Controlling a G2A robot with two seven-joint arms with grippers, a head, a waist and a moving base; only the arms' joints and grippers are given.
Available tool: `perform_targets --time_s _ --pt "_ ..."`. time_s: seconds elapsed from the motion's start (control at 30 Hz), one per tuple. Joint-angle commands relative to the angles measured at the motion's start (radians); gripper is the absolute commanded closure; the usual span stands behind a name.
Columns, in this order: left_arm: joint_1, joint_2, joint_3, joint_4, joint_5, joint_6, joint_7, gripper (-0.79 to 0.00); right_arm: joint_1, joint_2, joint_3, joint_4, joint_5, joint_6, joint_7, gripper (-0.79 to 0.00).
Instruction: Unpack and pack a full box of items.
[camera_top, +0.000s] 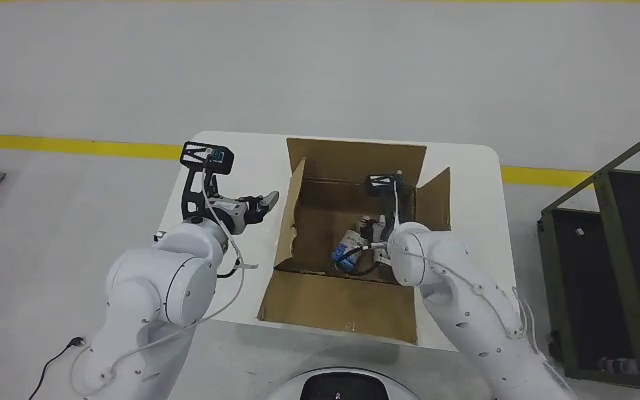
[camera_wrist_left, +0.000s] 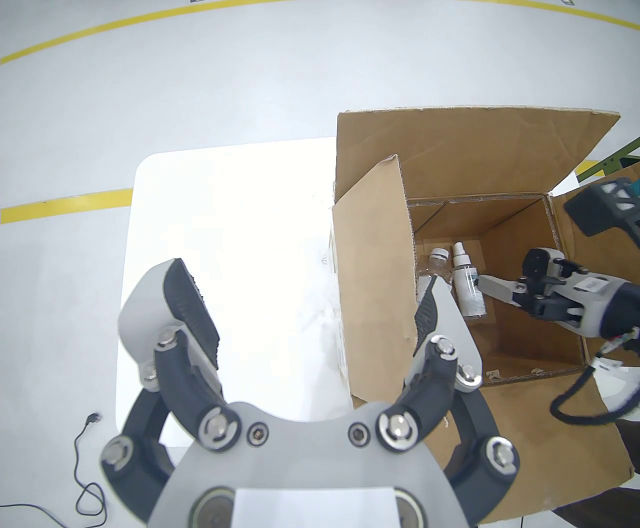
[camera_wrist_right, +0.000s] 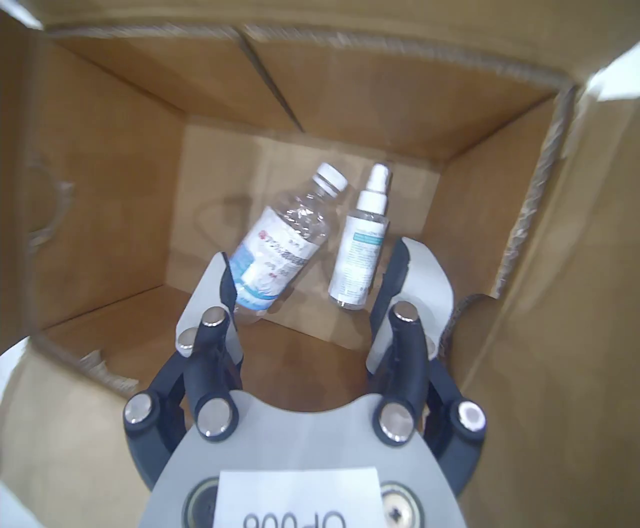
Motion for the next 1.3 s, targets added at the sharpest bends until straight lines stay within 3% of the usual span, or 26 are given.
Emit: perform_targets --time_s 0.0,0.23,0.4,0.93,1.1,1.27 --pt "0.0 0.0 0.0 0.0 0.0 0.0 0.0 -0.785 -0.018 0.006 0.026 -0.075 -0.018 -0.035 -0.004 0.0" --pt "0.0 0.0 0.0 0.0 0.0 0.0 0.0 -0.785 -0.114 0.031 0.203 -0.384 0.038 -0.202 -0.026 0.0" --pt "0.0 0.0 0.0 0.0 0.0 0.0 0.0 -0.785 -0.177 0.048 0.396 -0.496 0.119 -0.301 0.006 0.0" --pt "0.0 0.0 0.0 0.0 0.0 0.0 0.0 -0.785 -0.362 0.09 0.905 -0.505 0.186 -0.491 0.103 0.0" --pt "0.0 0.0 0.0 0.0 0.0 0.0 0.0 -0.785 -0.435 0.102 0.968 -0.504 0.148 -0.547 0.213 0.0" --pt "0.0 0.0 0.0 0.0 0.0 0.0 0.0 -0.785 -0.478 0.116 0.941 -0.453 0.121 -0.648 0.288 0.0"
